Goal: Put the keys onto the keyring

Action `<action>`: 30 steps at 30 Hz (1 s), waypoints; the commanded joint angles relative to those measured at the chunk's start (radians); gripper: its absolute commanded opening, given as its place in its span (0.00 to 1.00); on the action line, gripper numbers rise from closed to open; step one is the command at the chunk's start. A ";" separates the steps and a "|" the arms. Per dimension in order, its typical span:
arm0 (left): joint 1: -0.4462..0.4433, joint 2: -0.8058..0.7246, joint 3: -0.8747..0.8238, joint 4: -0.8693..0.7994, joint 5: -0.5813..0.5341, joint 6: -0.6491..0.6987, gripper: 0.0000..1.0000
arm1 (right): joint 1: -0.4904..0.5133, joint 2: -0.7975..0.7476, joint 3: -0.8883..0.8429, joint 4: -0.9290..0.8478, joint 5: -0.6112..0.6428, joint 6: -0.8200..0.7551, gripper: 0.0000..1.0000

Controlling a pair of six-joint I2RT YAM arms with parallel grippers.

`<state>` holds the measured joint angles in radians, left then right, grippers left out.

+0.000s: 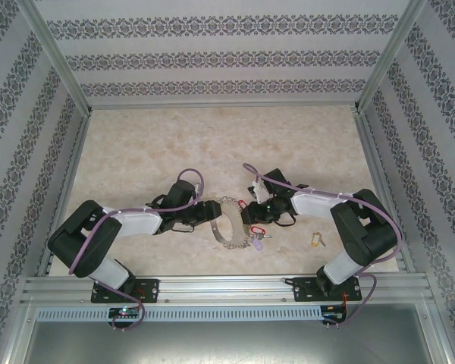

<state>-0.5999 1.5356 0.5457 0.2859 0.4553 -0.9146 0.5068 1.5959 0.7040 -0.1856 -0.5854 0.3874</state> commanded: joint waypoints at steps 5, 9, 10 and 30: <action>-0.001 0.054 0.025 0.085 0.051 -0.012 0.61 | 0.015 0.012 -0.044 0.139 -0.079 0.048 0.33; -0.001 0.070 0.048 0.094 0.066 -0.010 0.60 | 0.016 0.030 -0.039 0.181 -0.121 0.060 0.30; -0.001 0.073 0.051 0.096 0.069 -0.009 0.60 | 0.016 0.034 -0.038 0.184 -0.123 0.060 0.29; 0.000 -0.098 0.060 -0.014 -0.093 0.041 0.66 | -0.062 -0.133 -0.078 0.225 -0.174 0.109 0.00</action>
<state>-0.6006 1.5318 0.5877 0.3264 0.4473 -0.9138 0.4709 1.5440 0.6342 0.0051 -0.7288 0.4782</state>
